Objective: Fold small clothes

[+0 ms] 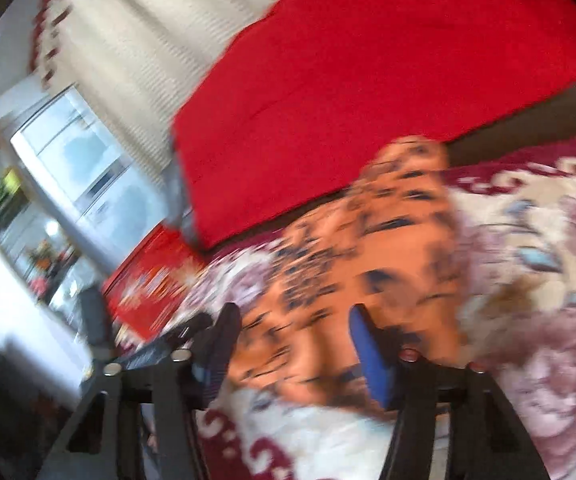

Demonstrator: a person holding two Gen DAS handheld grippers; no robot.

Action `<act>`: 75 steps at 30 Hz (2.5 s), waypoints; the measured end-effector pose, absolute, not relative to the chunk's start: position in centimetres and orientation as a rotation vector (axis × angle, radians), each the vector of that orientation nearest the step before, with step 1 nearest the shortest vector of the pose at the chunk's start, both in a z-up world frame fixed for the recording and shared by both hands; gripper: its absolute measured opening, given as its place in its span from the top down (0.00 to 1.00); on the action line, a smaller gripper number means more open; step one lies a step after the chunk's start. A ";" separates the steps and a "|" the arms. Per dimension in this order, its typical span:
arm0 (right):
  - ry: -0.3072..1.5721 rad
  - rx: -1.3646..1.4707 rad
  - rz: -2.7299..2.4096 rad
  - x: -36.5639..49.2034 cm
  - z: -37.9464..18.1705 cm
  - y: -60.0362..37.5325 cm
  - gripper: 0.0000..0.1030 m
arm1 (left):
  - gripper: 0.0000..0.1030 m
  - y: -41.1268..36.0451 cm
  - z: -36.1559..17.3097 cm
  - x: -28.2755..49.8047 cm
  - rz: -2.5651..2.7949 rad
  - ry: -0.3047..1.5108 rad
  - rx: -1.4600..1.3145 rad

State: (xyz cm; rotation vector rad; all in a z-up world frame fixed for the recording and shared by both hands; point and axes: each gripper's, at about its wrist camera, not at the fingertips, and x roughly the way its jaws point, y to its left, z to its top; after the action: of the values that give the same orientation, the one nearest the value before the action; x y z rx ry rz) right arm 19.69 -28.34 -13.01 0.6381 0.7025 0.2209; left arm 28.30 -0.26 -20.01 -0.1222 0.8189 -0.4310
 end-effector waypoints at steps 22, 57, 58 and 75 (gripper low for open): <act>0.993 0.676 -0.067 37.7 -18.0 -33.5 0.69 | 0.09 -3.6 -23.8 30.8 -0.354 0.916 0.038; 0.976 0.527 0.112 32.9 -12.6 -30.3 0.65 | 0.09 -3.6 -23.5 29.7 -0.326 0.881 0.089; 0.979 0.521 0.111 32.2 -12.5 -30.6 0.64 | 0.09 -3.6 -23.5 29.7 -0.325 0.880 0.091; 0.942 0.451 0.117 24.2 -12.3 -31.4 0.48 | 0.09 -3.9 -22.9 28.9 -0.288 0.863 0.117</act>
State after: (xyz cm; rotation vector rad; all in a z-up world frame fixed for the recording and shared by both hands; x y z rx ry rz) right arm 24.22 -31.45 -12.33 0.4506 0.9424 0.1175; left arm 28.90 -3.95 -22.87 0.1170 0.8632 -0.2877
